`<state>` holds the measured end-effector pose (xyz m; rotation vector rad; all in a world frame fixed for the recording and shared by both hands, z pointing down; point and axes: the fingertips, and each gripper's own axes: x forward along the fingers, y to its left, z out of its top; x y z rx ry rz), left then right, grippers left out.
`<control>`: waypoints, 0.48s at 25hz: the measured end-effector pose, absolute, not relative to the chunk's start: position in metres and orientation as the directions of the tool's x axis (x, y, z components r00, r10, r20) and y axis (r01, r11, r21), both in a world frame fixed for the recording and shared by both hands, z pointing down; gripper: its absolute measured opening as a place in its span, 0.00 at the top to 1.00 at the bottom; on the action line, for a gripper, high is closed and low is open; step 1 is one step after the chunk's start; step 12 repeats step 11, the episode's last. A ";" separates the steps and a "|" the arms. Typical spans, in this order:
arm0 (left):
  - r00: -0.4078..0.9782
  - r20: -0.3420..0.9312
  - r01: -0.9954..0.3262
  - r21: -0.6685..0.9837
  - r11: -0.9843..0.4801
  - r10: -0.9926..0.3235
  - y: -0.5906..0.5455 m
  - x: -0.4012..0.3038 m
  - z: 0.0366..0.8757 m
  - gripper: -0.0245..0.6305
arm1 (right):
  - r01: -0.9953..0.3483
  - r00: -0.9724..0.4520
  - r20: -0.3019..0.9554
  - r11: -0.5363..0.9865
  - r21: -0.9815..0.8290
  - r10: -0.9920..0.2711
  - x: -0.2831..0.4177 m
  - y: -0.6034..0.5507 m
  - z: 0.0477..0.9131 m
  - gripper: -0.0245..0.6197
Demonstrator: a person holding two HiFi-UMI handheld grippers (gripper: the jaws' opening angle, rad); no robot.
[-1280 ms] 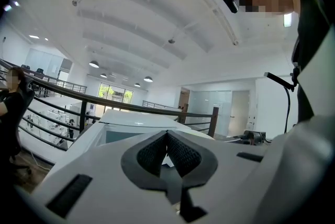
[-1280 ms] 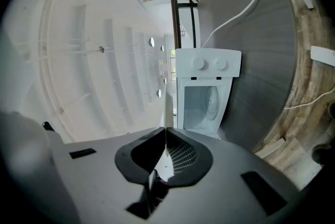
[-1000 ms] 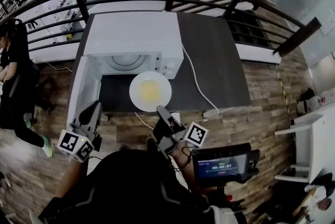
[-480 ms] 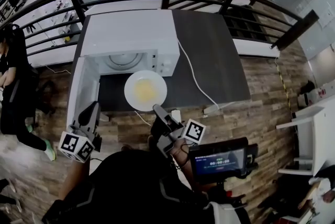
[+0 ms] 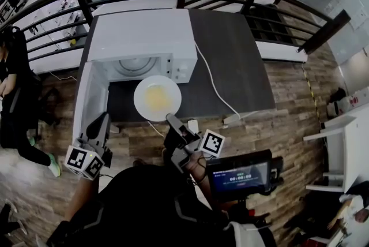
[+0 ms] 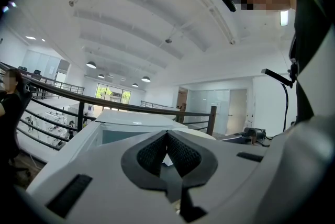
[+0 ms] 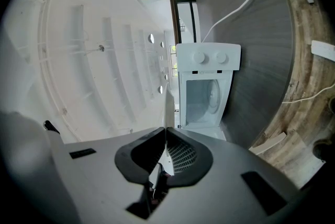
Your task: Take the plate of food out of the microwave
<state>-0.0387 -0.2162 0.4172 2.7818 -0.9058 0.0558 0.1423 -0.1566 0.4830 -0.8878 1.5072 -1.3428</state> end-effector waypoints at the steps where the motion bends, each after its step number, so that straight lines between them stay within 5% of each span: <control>1: 0.812 0.095 -0.582 0.197 -0.789 -0.575 -0.216 -0.038 0.417 0.96 | 0.052 -0.335 -0.160 0.151 -0.987 -0.928 0.142 -0.157 0.483 0.95; 12: 0.806 0.113 -0.592 0.183 -0.785 -0.581 -0.221 -0.038 0.421 0.96 | 0.039 -0.342 -0.157 0.153 -0.987 -0.927 0.142 -0.161 0.484 0.95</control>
